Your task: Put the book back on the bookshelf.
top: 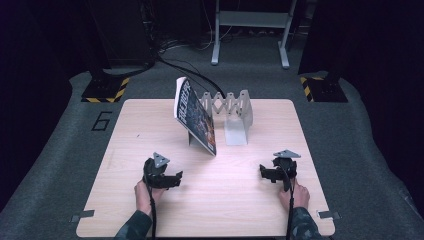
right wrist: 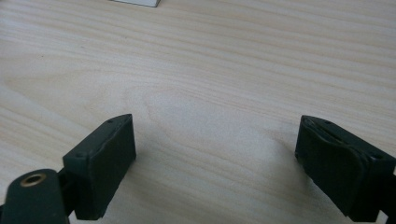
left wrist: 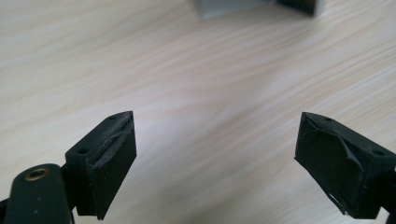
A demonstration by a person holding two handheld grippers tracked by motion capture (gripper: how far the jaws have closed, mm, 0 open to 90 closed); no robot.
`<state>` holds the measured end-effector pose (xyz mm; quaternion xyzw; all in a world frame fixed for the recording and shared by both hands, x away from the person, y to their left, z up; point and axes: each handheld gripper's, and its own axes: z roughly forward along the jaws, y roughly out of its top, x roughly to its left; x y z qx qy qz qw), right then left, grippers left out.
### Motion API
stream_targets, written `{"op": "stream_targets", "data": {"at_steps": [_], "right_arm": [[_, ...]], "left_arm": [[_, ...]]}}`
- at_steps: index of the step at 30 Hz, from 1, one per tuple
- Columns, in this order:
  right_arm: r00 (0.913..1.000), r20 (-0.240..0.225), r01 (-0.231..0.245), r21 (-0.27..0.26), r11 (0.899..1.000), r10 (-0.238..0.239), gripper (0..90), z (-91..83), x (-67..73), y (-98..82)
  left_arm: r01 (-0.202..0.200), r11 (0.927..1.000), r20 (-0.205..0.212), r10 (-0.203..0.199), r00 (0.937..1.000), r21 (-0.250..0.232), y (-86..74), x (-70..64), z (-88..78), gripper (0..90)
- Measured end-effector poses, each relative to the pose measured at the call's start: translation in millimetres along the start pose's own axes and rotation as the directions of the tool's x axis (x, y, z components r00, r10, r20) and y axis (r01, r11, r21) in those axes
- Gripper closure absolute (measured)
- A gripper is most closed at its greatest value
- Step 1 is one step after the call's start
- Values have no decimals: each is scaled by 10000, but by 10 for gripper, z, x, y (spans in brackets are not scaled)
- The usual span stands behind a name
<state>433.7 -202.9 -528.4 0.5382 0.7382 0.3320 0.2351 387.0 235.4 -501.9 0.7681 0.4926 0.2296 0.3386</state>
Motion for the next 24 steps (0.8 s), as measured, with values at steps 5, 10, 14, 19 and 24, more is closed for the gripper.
{"op": "stream_targets", "data": {"at_steps": [5,10,14,19,24], "right_arm": [[10000,-2,3,-4,10000,-3,113,0,0,0],[10000,-1,9,-6,10000,-9,113,1,0,0],[10000,0,7,-4,10000,-7,113,1,0,0],[10000,0,7,-4,10000,-7,113,1,0,0],[10000,-2,10,-6,10000,-10,113,1,0,0]], "left_arm": [[552,9979,-435,-538,9976,327,-197,197,-24,131],[840,9959,-687,-816,9943,328,-307,278,-27,132],[1056,9943,-612,-1045,9926,150,-387,307,-21,136],[913,9958,-646,-917,9937,-106,-418,318,-23,142],[901,9959,-648,-905,9938,-99,-417,317,-22,142]]}}
